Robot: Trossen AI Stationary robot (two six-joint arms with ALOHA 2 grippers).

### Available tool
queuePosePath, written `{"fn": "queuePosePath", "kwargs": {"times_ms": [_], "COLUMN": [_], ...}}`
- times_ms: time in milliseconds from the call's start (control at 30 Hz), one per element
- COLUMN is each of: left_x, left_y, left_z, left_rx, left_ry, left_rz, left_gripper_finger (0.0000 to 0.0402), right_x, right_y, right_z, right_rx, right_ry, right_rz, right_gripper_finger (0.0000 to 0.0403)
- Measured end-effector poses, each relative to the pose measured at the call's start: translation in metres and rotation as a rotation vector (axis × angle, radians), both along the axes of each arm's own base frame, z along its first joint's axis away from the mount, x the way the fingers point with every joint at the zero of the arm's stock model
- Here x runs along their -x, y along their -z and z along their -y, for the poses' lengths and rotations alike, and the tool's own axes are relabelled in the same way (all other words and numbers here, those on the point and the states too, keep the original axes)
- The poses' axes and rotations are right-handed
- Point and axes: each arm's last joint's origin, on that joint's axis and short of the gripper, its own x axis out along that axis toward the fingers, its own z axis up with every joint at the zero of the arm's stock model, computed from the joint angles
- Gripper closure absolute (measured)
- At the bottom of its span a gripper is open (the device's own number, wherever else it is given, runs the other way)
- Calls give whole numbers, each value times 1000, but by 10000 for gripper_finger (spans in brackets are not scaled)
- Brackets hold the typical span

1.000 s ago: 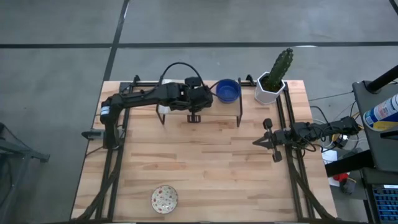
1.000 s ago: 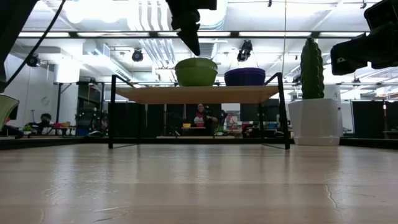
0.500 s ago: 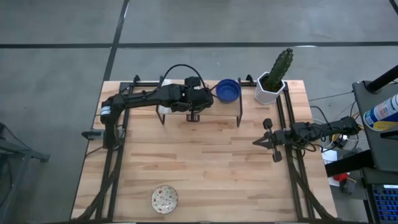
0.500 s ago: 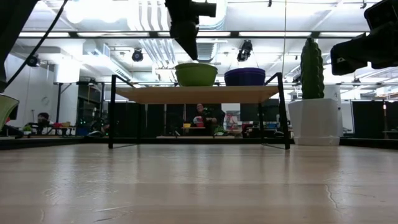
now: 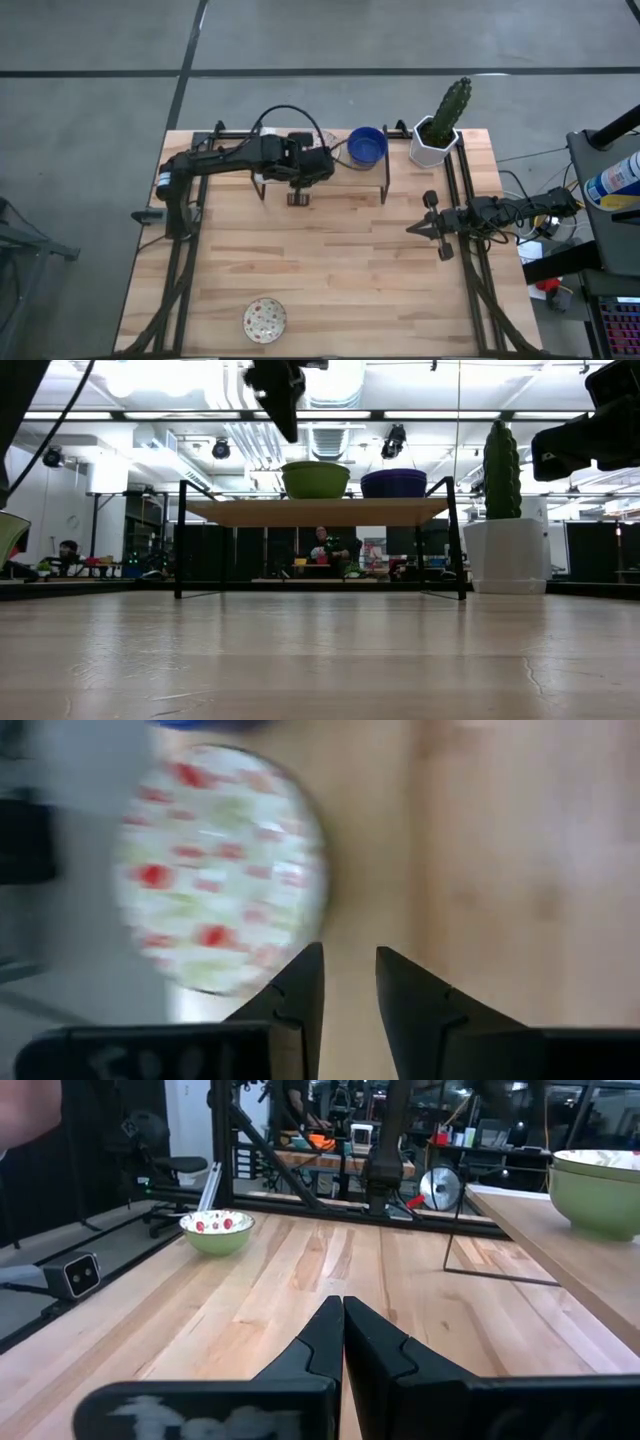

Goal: Pick & Place Mini bowls
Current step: Stack the green patterned bowl on top of the other green patterned bowl on the shelf

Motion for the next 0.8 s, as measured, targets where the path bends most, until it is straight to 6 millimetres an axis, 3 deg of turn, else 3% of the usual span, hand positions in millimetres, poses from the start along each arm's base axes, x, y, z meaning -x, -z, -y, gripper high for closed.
{"fn": "queuePosePath", "kwargs": {"times_ms": [400,800], "left_x": [15,43], "left_y": [-7,-8], "left_z": [75,174], "left_rx": [301,509], "left_ry": [136,244], "left_rz": [8,-24], "left_gripper_finger": [312,312], "right_x": [0,0], "right_y": [0,0], "right_z": [0,0], "right_rx": [2,-1], "right_ry": [1,0], "right_rz": [1,0], "right_gripper_finger": [394,394]}}
